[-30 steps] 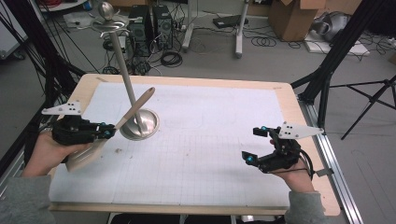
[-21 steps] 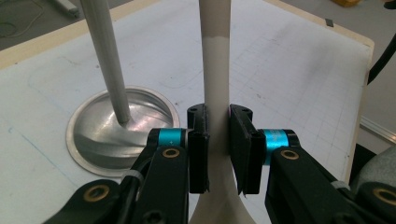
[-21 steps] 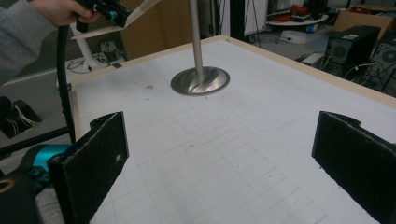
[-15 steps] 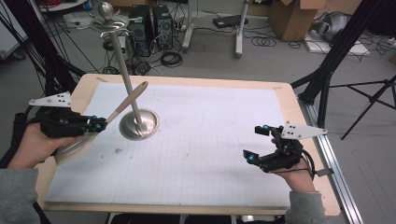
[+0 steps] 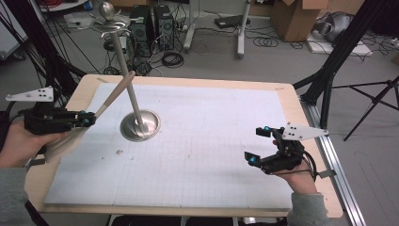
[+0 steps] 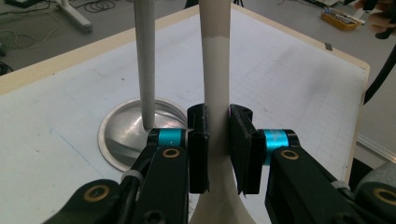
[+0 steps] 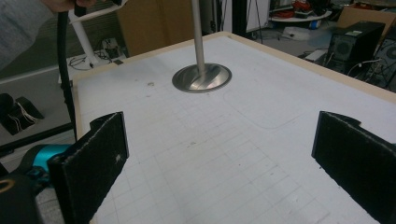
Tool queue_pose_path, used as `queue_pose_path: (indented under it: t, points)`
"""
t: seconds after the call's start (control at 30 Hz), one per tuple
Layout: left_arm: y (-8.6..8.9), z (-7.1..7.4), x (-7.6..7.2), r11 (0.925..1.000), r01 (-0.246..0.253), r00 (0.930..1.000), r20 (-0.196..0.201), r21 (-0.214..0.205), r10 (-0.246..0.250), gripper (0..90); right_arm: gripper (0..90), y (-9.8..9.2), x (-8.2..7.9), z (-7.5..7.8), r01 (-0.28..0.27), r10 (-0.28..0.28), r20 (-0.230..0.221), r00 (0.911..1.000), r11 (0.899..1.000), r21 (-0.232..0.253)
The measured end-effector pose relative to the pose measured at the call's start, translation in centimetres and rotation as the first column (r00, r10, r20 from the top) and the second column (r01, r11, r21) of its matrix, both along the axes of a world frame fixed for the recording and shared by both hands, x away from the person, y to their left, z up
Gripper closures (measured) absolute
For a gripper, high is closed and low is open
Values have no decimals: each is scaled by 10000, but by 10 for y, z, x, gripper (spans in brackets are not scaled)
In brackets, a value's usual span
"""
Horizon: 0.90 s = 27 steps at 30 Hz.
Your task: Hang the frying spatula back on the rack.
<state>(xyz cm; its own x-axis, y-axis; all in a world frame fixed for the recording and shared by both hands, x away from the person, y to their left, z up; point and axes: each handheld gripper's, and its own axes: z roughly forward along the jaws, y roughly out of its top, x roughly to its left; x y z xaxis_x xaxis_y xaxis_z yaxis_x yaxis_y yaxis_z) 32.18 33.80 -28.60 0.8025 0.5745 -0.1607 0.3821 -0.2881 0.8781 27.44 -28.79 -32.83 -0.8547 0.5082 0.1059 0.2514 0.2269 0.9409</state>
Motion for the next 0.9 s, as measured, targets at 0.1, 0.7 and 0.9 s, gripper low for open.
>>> queue_pose_path:
  t: [0.1, 0.7, 0.9]
  points:
    - [4, 4, 1, 10000, 34, 10000, -37, -42, -34, 775, 25, 0, 0, 0, -15, 15, -2, 10000, 10000, -7]
    - [22, 19, 9, 9994, 326, 9992, 242, 70, -328, 775, 25, -1, 1, -1, -36, 36, -30, 10000, 10000, -4]
    - [30, 23, 11, 9998, 194, 9994, 283, -8, -193, 775, 24, -1, 2, -1, -82, 82, -110, 9999, 10000, 53]
